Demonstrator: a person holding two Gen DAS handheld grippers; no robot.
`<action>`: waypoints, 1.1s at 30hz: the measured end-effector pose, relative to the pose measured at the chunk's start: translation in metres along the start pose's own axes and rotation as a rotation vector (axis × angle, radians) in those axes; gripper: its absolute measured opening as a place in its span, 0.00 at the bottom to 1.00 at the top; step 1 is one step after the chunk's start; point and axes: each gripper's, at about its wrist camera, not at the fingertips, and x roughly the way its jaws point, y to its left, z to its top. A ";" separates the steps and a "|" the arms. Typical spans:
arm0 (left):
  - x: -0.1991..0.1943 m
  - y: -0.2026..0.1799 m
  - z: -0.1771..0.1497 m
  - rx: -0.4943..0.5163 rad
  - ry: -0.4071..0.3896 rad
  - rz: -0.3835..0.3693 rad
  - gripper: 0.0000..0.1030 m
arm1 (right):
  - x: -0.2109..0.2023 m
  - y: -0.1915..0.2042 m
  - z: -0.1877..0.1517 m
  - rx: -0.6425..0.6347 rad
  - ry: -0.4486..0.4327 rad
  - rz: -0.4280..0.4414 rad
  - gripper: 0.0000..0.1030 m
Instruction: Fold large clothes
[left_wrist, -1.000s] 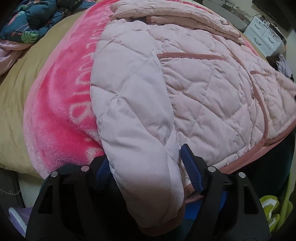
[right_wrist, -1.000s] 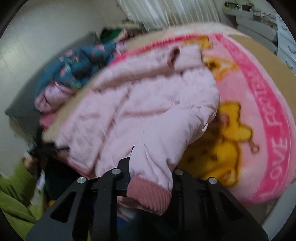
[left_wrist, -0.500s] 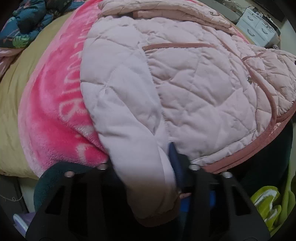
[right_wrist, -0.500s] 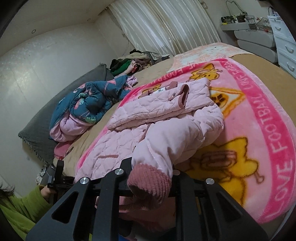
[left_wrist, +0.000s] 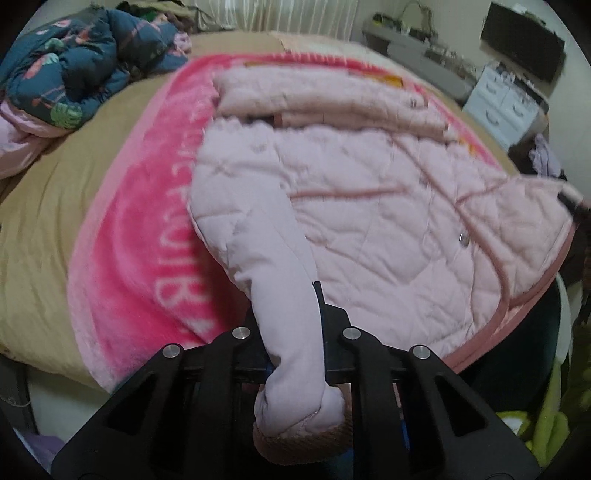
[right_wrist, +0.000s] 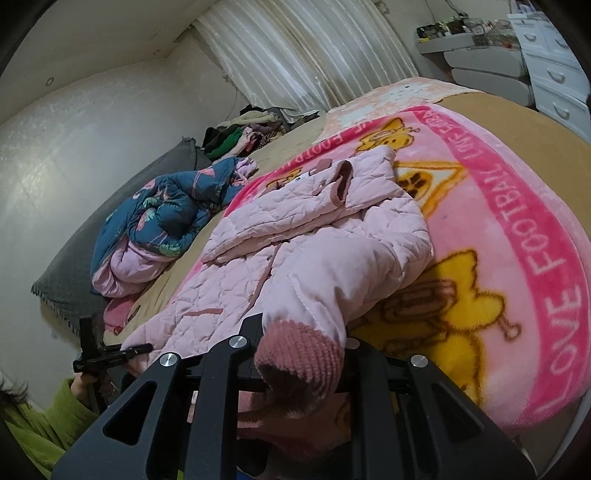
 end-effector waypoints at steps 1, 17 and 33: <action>-0.003 0.000 0.003 -0.006 -0.013 -0.002 0.08 | -0.001 -0.001 -0.001 0.010 -0.005 0.002 0.15; -0.029 0.002 0.044 -0.106 -0.230 -0.008 0.08 | -0.006 -0.020 0.006 0.151 -0.093 -0.011 0.15; -0.032 0.000 0.068 -0.116 -0.323 0.034 0.09 | 0.008 -0.027 0.026 0.228 -0.135 -0.004 0.15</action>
